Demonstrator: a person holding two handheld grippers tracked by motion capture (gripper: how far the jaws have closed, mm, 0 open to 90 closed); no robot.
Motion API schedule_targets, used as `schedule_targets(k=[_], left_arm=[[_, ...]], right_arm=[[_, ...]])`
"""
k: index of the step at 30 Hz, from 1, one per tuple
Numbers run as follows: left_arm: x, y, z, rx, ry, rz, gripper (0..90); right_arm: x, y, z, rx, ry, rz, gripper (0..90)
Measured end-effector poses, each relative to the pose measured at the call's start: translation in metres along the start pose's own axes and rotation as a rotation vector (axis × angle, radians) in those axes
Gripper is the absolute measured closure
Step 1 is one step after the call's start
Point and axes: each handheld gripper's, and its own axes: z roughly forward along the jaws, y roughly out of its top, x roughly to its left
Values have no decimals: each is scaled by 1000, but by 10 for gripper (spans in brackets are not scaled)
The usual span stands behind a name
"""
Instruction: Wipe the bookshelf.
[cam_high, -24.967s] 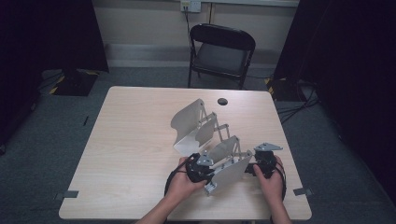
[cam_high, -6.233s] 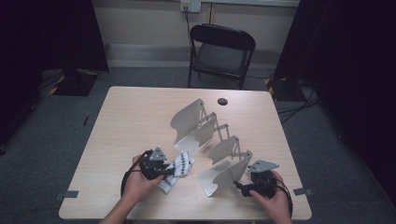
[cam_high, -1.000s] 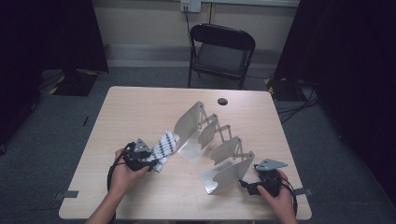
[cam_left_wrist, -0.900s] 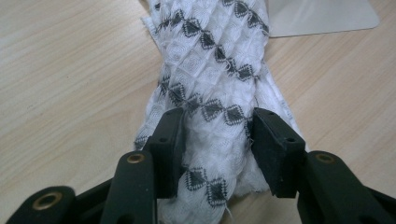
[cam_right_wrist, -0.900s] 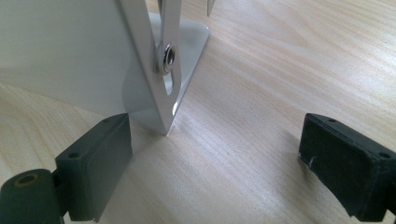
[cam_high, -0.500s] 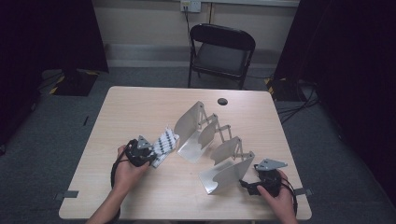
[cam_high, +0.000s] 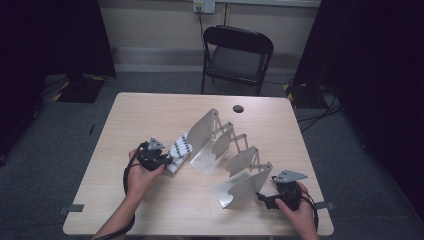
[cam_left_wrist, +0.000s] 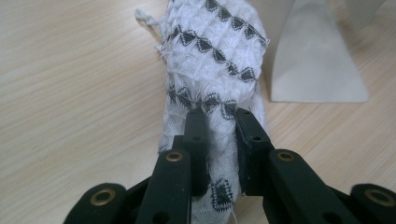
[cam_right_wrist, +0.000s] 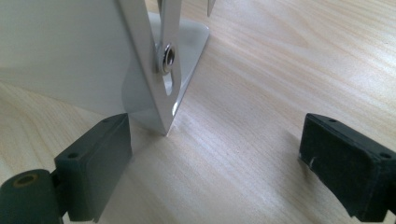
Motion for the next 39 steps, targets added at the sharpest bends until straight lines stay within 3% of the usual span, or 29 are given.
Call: schedule_targets(k=[5, 10, 13, 16, 18, 20, 27, 31, 35, 39], left_arm=[[1, 15, -5, -34, -8, -1, 776], [-1, 64, -34, -125, -23, 45, 778], [-3, 78, -42, -150, -28, 60, 778], [-9, 96, -47, -171, -63, 86, 778], [-10, 96, -45, -166, -74, 86, 778], [-12, 88, -34, -150, -112, 106, 778], [-11, 64, -12, -94, -128, 104, 778], [-10, 44, 9, -55, -150, 73, 777], [-10, 33, 20, -38, -161, 61, 776], [-13, 18, 28, 7, -146, 78, 773]], right_arm=[[0, 0, 0, 0, 0, 0, 86], [0, 0, 0, -1, 3, -2, 85], [0, 0, 0, -1, 4, -3, 85], [0, 0, 0, -1, 3, -1, 85], [0, 0, 0, -1, 3, -1, 85], [0, 0, 0, -1, 3, -1, 85], [0, 0, 0, -1, 3, -3, 85], [0, 0, 0, -1, 3, -2, 85], [0, 0, 0, -1, 2, -2, 85], [0, 0, 0, -1, 3, -2, 85]])
